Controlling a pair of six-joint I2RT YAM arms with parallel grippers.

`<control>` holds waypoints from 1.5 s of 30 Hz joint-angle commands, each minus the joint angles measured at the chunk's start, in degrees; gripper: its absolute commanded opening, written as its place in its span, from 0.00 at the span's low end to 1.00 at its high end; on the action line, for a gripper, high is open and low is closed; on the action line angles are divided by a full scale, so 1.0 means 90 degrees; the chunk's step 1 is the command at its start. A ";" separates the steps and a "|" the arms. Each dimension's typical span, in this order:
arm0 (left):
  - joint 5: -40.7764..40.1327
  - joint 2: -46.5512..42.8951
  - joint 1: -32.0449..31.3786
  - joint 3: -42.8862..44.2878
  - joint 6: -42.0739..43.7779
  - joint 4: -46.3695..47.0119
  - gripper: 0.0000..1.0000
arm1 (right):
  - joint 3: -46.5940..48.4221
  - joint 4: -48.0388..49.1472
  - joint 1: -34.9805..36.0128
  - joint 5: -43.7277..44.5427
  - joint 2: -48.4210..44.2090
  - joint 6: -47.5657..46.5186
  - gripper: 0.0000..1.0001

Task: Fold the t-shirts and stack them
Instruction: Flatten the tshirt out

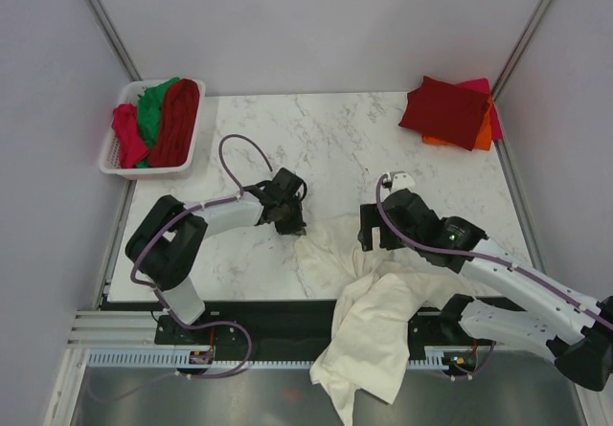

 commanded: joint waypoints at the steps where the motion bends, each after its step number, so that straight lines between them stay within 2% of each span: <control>1: -0.0249 -0.0147 -0.0068 -0.0072 -0.0181 0.0271 0.02 | -0.0400 0.0050 0.0002 -0.1321 -0.0353 0.0125 0.98; 3: -0.0590 -0.0372 0.0000 -0.0033 -0.0123 0.0261 0.02 | -0.0860 0.0158 0.0119 -0.2276 -0.0510 0.0164 0.98; 5: -0.0573 -0.0636 0.0195 0.0103 -0.0045 0.0203 0.02 | -0.1143 0.0061 0.0294 -0.2593 -0.0530 0.0223 0.95; 7: -0.0446 -0.0715 0.0673 0.0288 -0.0035 -0.0001 0.02 | -0.1241 -0.0183 0.0421 -0.2643 -0.0510 0.0369 0.94; 12: -0.0456 -0.1202 0.1786 0.0397 0.0151 -0.0295 0.02 | -0.1389 -0.0311 0.0539 -0.2136 -0.0257 0.0574 0.93; 14: -0.0436 -0.1398 0.2167 0.0300 0.0190 -0.0373 0.02 | -0.1291 -0.0301 0.0539 -0.1600 0.0093 0.0720 0.93; 15: -0.0272 -0.1592 0.2517 0.0270 0.0219 -0.0412 0.02 | -0.1271 -0.0175 0.0539 -0.1453 0.0260 0.0759 0.93; 18: -0.0251 -0.1886 0.2958 0.0202 0.0317 -0.0549 0.02 | -0.1232 0.0467 0.0539 -0.1120 0.1002 0.0887 0.94; 20: -0.0221 -0.1994 0.3018 0.0134 0.0278 -0.0578 0.02 | -0.1126 0.0859 0.0481 -0.0810 0.1673 0.0829 0.94; 24: -0.0094 -0.2160 0.3018 -0.0042 0.0278 -0.0637 0.02 | -0.0550 0.1651 0.0217 -0.0554 0.2877 0.0507 0.82; 25: -0.0075 -0.2277 0.3028 -0.0130 0.0288 -0.0657 0.02 | -0.0432 0.1797 0.0178 -0.0544 0.3159 0.0429 0.68; 26: -0.0055 -0.2365 0.3038 -0.0159 0.0346 -0.0686 0.02 | -0.0238 0.1925 0.0149 -0.0524 0.3278 0.0370 0.59; 27: -0.0046 -0.2453 0.3057 -0.0189 0.0366 -0.0812 0.02 | -0.0120 0.1974 0.0100 -0.0456 0.3395 0.0224 0.38; 30: -0.0045 -0.2853 0.3164 -0.0218 0.0580 -0.1056 0.02 | 0.0368 0.1751 -0.0387 -0.0194 0.3621 -0.0059 0.00; 33: -0.0045 -0.3302 0.3331 -0.0199 0.0902 -0.1359 0.02 | 0.0749 0.1721 -0.1450 -0.0134 0.3601 -0.0381 0.00; 34: -0.0065 -0.3390 0.3370 -0.0179 0.0971 -0.1456 0.02 | 0.1040 0.1711 -0.2072 -0.0143 0.3688 -0.0441 0.00; 37: -0.0124 -0.3644 0.3526 -0.0101 0.1215 -0.1730 0.02 | 0.1879 0.1701 -0.3050 -0.0105 0.4185 -0.0538 0.00; 42: -0.0289 -0.3792 0.3604 -0.0159 0.1557 -0.1945 0.02 | 0.3345 0.1410 -0.3465 0.0118 0.5367 -0.1056 0.00; 43: -0.0338 -0.3801 0.3604 -0.0218 0.1615 -0.1975 0.02 | 0.3715 0.1186 -0.3474 0.0343 0.5630 -0.1066 0.02; 45: -0.0368 -0.3811 0.3614 -0.0306 0.1645 -0.2014 0.02 | 0.3729 0.0803 -0.3543 0.0832 0.5662 -0.0833 0.10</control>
